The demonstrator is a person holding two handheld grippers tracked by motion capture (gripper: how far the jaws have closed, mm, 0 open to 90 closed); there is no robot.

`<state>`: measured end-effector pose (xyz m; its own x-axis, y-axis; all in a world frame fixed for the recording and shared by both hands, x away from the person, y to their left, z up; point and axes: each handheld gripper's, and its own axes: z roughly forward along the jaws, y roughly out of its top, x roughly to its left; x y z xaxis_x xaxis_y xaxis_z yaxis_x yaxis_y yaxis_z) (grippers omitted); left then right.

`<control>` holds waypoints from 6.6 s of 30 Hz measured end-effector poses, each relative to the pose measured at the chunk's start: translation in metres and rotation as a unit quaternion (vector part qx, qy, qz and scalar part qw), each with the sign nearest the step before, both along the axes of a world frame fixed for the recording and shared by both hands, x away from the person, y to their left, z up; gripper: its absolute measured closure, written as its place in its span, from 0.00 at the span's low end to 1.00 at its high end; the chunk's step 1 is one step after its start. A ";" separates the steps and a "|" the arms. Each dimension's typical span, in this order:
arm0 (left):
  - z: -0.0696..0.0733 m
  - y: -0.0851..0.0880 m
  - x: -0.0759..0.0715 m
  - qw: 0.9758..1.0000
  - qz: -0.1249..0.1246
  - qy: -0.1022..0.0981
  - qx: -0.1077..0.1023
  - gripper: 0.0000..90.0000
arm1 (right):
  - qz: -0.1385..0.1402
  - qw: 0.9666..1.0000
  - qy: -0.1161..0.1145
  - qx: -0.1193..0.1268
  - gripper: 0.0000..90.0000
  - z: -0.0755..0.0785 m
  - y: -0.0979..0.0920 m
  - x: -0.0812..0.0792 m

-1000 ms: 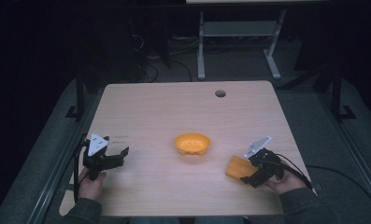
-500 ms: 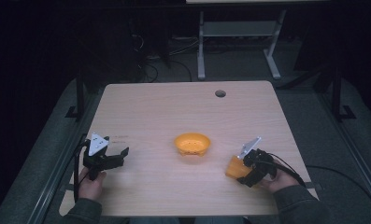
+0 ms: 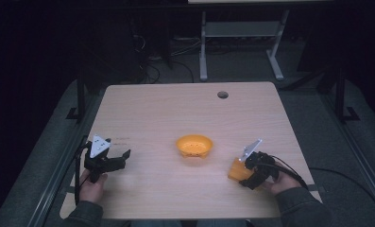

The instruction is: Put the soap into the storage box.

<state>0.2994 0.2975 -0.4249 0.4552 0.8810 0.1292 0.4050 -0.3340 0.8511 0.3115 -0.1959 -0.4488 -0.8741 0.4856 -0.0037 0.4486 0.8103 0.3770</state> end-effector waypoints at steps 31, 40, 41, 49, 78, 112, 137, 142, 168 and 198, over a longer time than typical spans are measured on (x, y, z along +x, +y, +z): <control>0.000 0.003 0.002 1.000 0.007 -0.004 -0.002 0.16 | 0.044 0.999 -0.023 0.023 0.23 0.021 0.006 0.012; 0.000 0.003 0.003 1.000 0.010 -0.002 -0.005 0.16 | 0.069 0.997 -0.027 0.028 0.23 0.037 0.016 0.020; 0.000 0.004 0.003 1.000 0.010 -0.003 -0.005 0.16 | 0.071 0.997 -0.028 0.026 0.23 0.038 0.018 0.021; 0.000 0.004 0.003 1.000 0.014 -0.003 -0.005 0.16 | 0.087 0.995 -0.033 0.028 0.23 0.047 0.025 0.028; 0.001 0.007 0.004 1.000 0.022 -0.003 -0.011 0.16 | 0.125 0.991 -0.045 0.023 0.23 0.078 0.052 0.050; 0.002 0.008 0.005 1.000 0.028 -0.004 -0.009 0.16 | 0.175 0.984 -0.037 0.009 0.23 0.083 0.105 0.087; 0.001 0.007 0.007 1.000 0.026 -0.002 0.002 0.16 | 0.201 0.979 -0.041 0.012 0.23 0.079 0.140 0.111; 0.001 0.007 0.007 1.000 0.024 -0.003 0.006 0.16 | 0.206 0.978 -0.035 0.009 0.23 0.072 0.146 0.114; 0.001 0.007 0.007 1.000 0.024 -0.004 0.008 0.16 | 0.212 0.976 -0.046 0.012 0.23 0.056 0.155 0.112; 0.000 0.009 0.009 1.000 0.029 0.002 0.003 0.16 | 0.212 0.976 -0.037 0.024 0.23 0.056 0.158 0.108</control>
